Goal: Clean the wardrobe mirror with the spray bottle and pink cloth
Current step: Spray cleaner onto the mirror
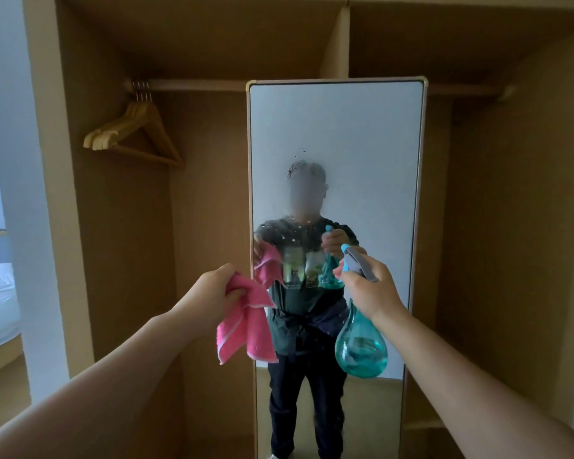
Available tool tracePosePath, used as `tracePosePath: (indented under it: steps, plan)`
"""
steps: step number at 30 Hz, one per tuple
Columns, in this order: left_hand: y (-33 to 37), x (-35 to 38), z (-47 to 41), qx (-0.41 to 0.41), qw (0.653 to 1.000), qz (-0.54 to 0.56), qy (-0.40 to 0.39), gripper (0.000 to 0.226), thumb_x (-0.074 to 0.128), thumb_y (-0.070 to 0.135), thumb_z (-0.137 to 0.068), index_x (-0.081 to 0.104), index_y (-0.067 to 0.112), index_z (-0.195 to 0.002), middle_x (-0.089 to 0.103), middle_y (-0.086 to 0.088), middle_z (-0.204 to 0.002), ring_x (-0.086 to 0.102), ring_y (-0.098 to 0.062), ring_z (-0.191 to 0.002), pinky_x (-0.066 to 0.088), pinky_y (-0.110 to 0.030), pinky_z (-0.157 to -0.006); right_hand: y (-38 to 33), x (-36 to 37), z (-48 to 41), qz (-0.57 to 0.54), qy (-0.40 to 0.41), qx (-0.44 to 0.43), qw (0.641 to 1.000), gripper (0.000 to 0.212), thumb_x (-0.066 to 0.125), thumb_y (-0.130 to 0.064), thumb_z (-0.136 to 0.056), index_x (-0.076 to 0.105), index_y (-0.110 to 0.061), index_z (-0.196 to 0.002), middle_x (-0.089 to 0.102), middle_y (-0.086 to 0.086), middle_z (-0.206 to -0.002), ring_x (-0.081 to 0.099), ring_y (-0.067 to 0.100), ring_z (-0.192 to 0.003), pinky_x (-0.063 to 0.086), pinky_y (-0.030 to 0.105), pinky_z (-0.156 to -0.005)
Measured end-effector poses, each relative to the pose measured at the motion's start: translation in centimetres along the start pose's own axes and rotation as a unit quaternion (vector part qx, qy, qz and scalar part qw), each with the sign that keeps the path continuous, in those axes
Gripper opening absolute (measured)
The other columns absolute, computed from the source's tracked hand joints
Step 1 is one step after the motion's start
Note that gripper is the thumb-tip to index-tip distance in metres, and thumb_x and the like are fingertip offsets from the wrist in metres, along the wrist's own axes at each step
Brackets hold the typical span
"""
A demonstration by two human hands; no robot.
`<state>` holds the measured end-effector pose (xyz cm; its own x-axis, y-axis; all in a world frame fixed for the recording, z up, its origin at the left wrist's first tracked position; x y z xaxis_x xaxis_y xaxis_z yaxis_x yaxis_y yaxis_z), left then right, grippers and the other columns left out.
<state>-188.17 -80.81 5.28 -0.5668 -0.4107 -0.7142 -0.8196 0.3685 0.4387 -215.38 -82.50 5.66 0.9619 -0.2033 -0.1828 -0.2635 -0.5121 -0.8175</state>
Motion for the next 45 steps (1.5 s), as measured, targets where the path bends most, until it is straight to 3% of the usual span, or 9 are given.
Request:
tracePosePath:
  steps: [6,11,19,24,33,37,40,42,45]
  plan:
    - [1.3,1.7,-0.9,0.016,1.0,-0.017,-0.013,0.005,0.057,0.019,-0.094,0.058,0.023,-0.092,0.064,0.01,-0.084,0.061,-0.004,-0.074,0.047,-0.015,-0.06,1.3,-1.9,0.3,0.023,0.006,0.033,0.999,0.012,0.055,-0.01,-0.09,0.063,-0.003,-0.084,0.046,0.0,-0.059,0.039,0.003,-0.044,0.033,0.02,-0.044]
    - [2.1,2.7,-1.3,0.032,0.999,-0.019,-0.021,0.003,0.058,0.017,-0.094,0.059,0.02,-0.095,0.064,0.01,-0.084,0.061,-0.004,-0.076,0.051,-0.018,-0.064,1.7,-2.9,0.7,0.048,0.029,0.019,0.998,0.02,0.052,-0.01,-0.091,0.061,0.008,-0.085,0.058,0.027,-0.076,0.05,0.022,-0.067,0.047,0.052,-0.062]
    - [3.3,3.7,-1.6,0.045,0.999,-0.003,-0.027,0.007,0.058,0.015,-0.094,0.06,0.022,-0.094,0.061,0.019,-0.082,0.058,0.005,-0.073,0.044,-0.008,-0.053,3.4,-5.8,0.2,0.04,0.078,0.022,0.996,0.013,0.056,-0.014,-0.092,0.065,-0.005,-0.096,0.05,0.001,-0.067,0.048,0.002,-0.045,0.032,0.009,-0.038]
    - [4.0,4.7,-1.7,0.059,0.998,0.004,-0.038,0.005,0.059,0.014,-0.094,0.06,0.019,-0.093,0.06,0.021,-0.08,0.057,0.005,-0.072,0.042,-0.007,-0.054,4.6,-8.0,0.3,0.049,0.092,0.049,0.993,0.014,0.056,-0.021,-0.094,0.065,-0.015,-0.103,0.062,0.006,-0.09,0.047,0.007,-0.058,0.035,0.009,-0.041]
    - [5.1,5.8,-2.0,0.066,0.996,0.01,-0.058,0.013,0.057,0.017,-0.095,0.056,0.029,-0.088,0.06,0.019,-0.079,0.058,0.003,-0.07,0.042,-0.009,-0.054,5.0,-9.9,1.5,0.068,0.132,0.052,0.988,0.014,0.055,-0.019,-0.093,0.064,-0.015,-0.083,0.06,0.009,-0.074,0.053,0.014,-0.064,0.04,0.018,-0.05]
    - [5.1,6.6,-2.0,0.065,0.996,0.008,-0.067,0.006,0.056,0.018,-0.095,0.057,0.023,-0.094,0.061,0.016,-0.082,0.059,0.001,-0.071,0.043,-0.009,-0.053,5.3,-9.7,2.2,0.045,0.094,0.062,0.993,0.009,0.056,-0.02,-0.095,0.064,-0.021,-0.095,0.065,0.015,-0.1,0.061,0.025,-0.084,0.048,0.021,-0.068]
    - [4.9,7.1,-1.6,0.065,0.995,0.008,-0.07,0.006,0.055,0.016,-0.095,0.057,0.021,-0.094,0.061,0.014,-0.082,0.059,-0.002,-0.07,0.042,-0.009,-0.05,6.1,-9.7,2.8,0.033,0.084,0.072,0.993,0.01,0.055,-0.019,-0.095,0.063,-0.02,-0.101,0.065,0.017,-0.107,0.058,0.03,-0.1,0.041,0.027,-0.088]
    - [4.8,7.4,-1.3,0.064,0.995,0.009,-0.076,0.006,0.055,0.016,-0.095,0.057,0.021,-0.094,0.062,0.012,-0.082,0.059,-0.003,-0.071,0.042,-0.011,-0.053,6.9,-9.6,3.0,0.038,0.082,0.081,0.993,0.011,0.056,-0.018,-0.095,0.063,-0.017,-0.104,0.065,0.018,-0.107,0.058,0.029,-0.1,0.042,0.024,-0.085]
    - [4.3,7.8,-0.8,0.061,0.995,0.013,-0.083,0.006,0.055,0.016,-0.095,0.058,0.022,-0.094,0.062,0.014,-0.083,0.059,0.0,-0.072,0.042,-0.01,-0.055,8.0,-9.4,3.4,0.057,0.088,0.093,0.99,0.011,0.057,-0.021,-0.094,0.062,-0.02,-0.103,0.065,0.014,-0.103,0.061,0.025,-0.093,0.045,0.018,-0.063]
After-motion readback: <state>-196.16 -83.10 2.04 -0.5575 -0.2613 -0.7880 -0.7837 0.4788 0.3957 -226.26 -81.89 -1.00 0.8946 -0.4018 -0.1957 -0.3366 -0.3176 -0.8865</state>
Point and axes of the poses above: each hand's wrist, its own z-axis away from the middle knuckle, its own x-axis out of the palm, y = z × x, the point moved 4 cm from there along -z, towards the middle knuckle
